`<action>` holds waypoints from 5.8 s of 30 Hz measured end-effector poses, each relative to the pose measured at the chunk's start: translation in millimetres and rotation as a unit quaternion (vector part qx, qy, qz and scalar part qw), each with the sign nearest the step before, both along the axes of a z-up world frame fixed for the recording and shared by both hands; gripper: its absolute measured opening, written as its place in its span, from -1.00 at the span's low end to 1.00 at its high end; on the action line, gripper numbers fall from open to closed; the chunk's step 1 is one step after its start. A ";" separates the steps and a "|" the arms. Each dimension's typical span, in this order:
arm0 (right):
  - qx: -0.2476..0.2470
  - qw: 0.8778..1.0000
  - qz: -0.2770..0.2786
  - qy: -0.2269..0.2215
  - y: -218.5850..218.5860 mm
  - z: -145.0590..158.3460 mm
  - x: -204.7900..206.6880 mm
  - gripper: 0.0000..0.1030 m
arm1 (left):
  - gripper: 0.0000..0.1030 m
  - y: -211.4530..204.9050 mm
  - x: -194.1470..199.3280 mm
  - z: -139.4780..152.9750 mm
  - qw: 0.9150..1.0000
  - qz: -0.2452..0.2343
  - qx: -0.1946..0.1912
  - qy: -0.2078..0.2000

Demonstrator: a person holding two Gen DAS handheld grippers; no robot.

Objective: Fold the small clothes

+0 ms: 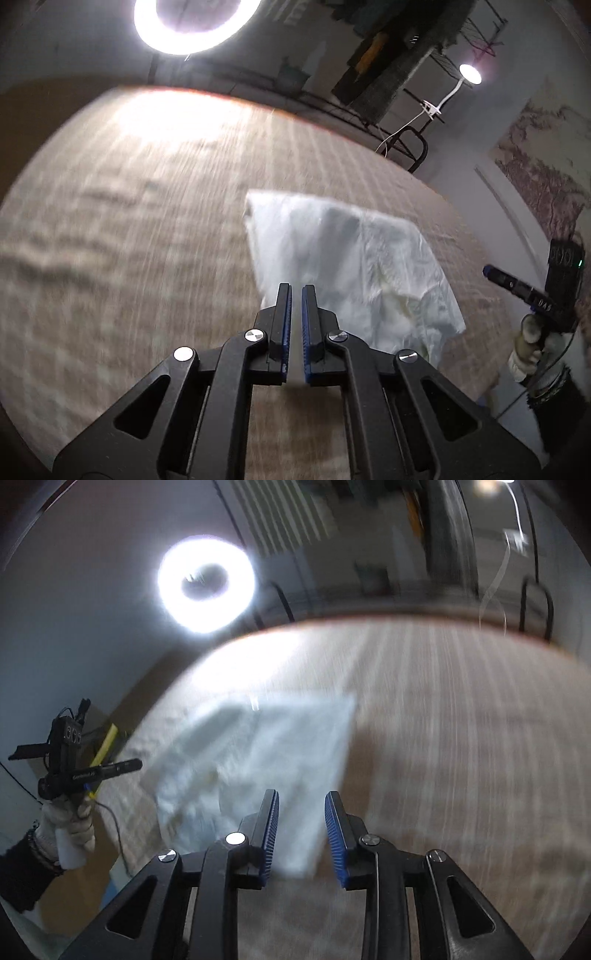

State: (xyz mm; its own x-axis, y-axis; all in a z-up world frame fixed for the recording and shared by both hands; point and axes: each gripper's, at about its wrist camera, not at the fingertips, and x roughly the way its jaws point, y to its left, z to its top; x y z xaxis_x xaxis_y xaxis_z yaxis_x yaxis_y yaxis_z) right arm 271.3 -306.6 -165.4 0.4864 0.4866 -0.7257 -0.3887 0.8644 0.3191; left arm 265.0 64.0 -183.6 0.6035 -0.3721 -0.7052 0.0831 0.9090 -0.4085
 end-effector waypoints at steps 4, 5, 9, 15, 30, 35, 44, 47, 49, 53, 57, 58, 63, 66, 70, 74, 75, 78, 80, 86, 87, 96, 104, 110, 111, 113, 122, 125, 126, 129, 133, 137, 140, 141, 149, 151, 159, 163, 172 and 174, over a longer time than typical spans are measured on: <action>-0.010 1.000 0.014 -0.026 38.6 4.5 36.9 -0.45 | -0.97 -26.7 45.3 4.8 0.999 -0.010 0.027 -0.016; -0.015 0.999 0.019 -0.029 49.7 1.9 48.3 -0.45 | -0.97 -35.7 59.4 1.5 0.999 -0.016 0.036 -0.016; -0.030 0.999 0.032 -0.018 79.6 -14.9 82.5 -0.45 | -0.97 -58.3 89.0 -20.2 0.996 -0.032 0.086 -0.011; -0.054 0.998 0.027 0.017 87.4 -55.4 107.9 -0.45 | -0.98 -55.3 104.0 -65.6 0.995 -0.032 0.089 0.028; -0.091 0.995 0.014 0.046 63.9 -70.3 97.4 -0.45 | -0.98 -33.5 56.5 -68.2 0.992 -0.048 0.118 0.011; -0.053 0.998 0.023 0.036 40.8 -53.0 61.1 -0.43 | -0.97 -20.9 14.4 -63.3 0.992 -0.048 0.119 0.017; -0.034 0.997 0.018 0.074 23.5 -76.6 9.4 -0.43 | -0.97 0.3 -30.9 -84.1 0.994 -0.022 0.101 0.041; -0.022 0.996 0.009 0.083 12.8 -81.0 -2.5 -0.43 | -0.97 7.2 -36.9 -81.5 0.995 -0.020 0.081 0.046; -0.023 0.996 0.014 0.086 6.6 -78.7 -8.0 -0.42 | -0.97 20.4 -40.9 -75.7 0.998 -0.005 0.037 0.045; 0.008 0.997 0.003 0.082 -12.9 -64.8 -13.2 -0.30 | -0.31 44.8 -32.9 -65.0 0.996 0.033 -0.062 0.052; 0.074 0.993 -0.030 0.084 -32.9 -63.1 3.0 0.10 | -0.18 59.1 -16.5 -73.0 0.982 0.058 -0.164 0.077; 0.090 0.991 -0.035 0.091 -34.7 -65.8 8.8 0.10 | -0.18 58.5 -13.8 -75.4 0.979 0.060 -0.175 0.082; 0.125 0.983 -0.043 0.125 -29.5 -86.8 30.4 0.10 | -0.18 50.2 -2.3 -85.9 0.974 0.060 -0.197 0.092; 0.149 0.977 -0.052 0.146 -28.4 -100.3 40.3 0.09 | -0.18 48.8 4.0 -93.3 0.968 0.063 -0.221 0.101; 0.182 0.969 -0.062 0.158 -32.4 -109.5 46.7 0.08 | -0.18 58.5 4.4 -94.4 0.960 0.075 -0.250 0.100; 0.180 0.969 -0.059 0.159 -31.1 -109.9 49.7 0.08 | -0.18 75.2 -6.3 -79.5 0.962 0.092 -0.244 0.080; 0.178 0.969 -0.057 0.159 -30.7 -109.9 50.2 0.07 | -0.18 76.9 -7.6 -75.1 0.964 0.089 -0.239 0.076; 0.174 0.971 -0.054 0.158 -30.1 -110.1 53.2 0.06 | -0.18 73.2 -2.4 -74.8 0.967 0.078 -0.229 0.083; 0.170 0.971 -0.054 0.158 -25.1 -109.1 59.9 0.05 | -0.18 67.3 4.1 -81.2 0.965 0.075 -0.234 0.096; 0.159 0.973 -0.046 0.160 -5.9 -105.9 73.4 0.00 | -0.18 46.2 18.5 -93.2 0.968 0.061 -0.216 0.113; 0.157 0.973 -0.044 0.161 -3.1 -105.9 75.0 -0.04 | -0.18 43.6 20.2 -95.8 0.969 0.062 -0.208 0.119; 0.149 0.975 -0.040 0.160 11.6 -104.5 83.6 -0.10 | -0.03 57.8 5.2 -73.9 0.963 0.064 -0.245 0.088; 0.144 0.976 -0.038 0.156 18.3 -108.0 82.0 -0.10 | 0.04 39.3 27.4 -80.3 0.977 0.055 -0.169 0.114; 0.125 0.980 -0.030 0.152 22.1 -106.1 82.6 -0.13 | -0.07 48.2 21.4 -93.1 0.971 0.066 -0.193 0.122; 0.126 0.980 -0.031 0.152 24.0 -105.8 83.9 -0.13 | -0.09 49.5 20.6 -94.1 0.971 0.066 -0.194 0.121; 0.133 0.978 -0.034 0.154 20.9 -107.7 85.1 -0.13 | -0.31 48.3 21.7 -94.6 0.971 0.061 -0.197 0.122; 0.099 0.985 -0.029 0.139 47.1 -99.5 83.0 -0.66 | -0.77 18.7 20.3 -73.1 0.983 0.052 -0.147 0.099; 0.080 0.989 -0.025 0.119 54.8 -84.9 78.0 -0.77 | -0.80 6.1 20.5 -53.6 0.988 0.042 -0.131 0.076; 0.073 0.991 -0.023 0.111 57.7 -79.2 76.1 -0.78 | -0.80 1.6 20.8 -45.8 0.989 0.038 -0.128 0.068; 0.050 0.995 -0.010 0.086 66.3 -61.1 71.7 -0.80 | -0.81 -12.8 25.5 -26.2 0.992 0.020 -0.117 0.047; 0.031 0.998 0.003 0.054 70.8 -35.4 69.6 -0.81 | -0.81 -27.8 38.2 -9.1 0.993 0.002 -0.114 0.030; 0.022 0.999 0.001 0.028 59.4 -11.5 74.5 -0.81 | -0.81 -34.3 57.3 1.2 0.992 -0.010 -0.121 0.021; 0.003 1.000 -0.010 0.009 44.4 5.6 87.5 -0.81 | -0.81 -53.8 84.4 11.6 0.993 -0.027 -0.118 0.010; -0.001 1.000 -0.015 0.004 41.1 9.9 92.7 -0.81 | -0.81 -59.3 91.6 13.8 0.993 -0.031 -0.118 0.007; -0.032 0.997 -0.070 -0.030 1.2 34.7 149.8 -0.82 | -0.81 -122.5 172.1 25.4 0.991 -0.066 -0.116 -0.015; -0.041 0.995 -0.082 -0.036 -12.4 36.4 165.3 -0.82 | -0.81 -139.1 193.6 25.4 0.991 -0.072 -0.109 -0.021; -0.073 0.989 -0.123 -0.041 -49.7 25.4 233.4 -0.82 | -0.81 -191.3 268.5 6.6 0.992 -0.082 -0.097 -0.025; -0.087 0.985 -0.141 -0.038 -67.5 14.7 260.8 -0.82 | -0.81 -208.1 293.6 -12.8 0.992 -0.083 -0.090 -0.017; -0.122 0.980 -0.154 -0.017 -86.3 -21.6 300.2 -0.82 | -0.81 -224.2 316.5 -49.4 0.994 -0.078 -0.071 0.006; -0.132 0.979 -0.158 -0.012 -87.5 -29.6 303.4 -0.82 | -0.81 -222.2 318.9 -55.7 0.995 -0.074 -0.066 0.012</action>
State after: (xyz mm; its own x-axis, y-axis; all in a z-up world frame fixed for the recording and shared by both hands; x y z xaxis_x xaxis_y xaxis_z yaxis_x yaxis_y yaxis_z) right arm 574.7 -394.1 -195.0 0.6012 0.1067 -0.7920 -0.0944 0.9936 0.0623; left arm 583.9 -158.2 -239.4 0.5191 -0.5457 -0.6578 0.2014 0.8261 -0.5263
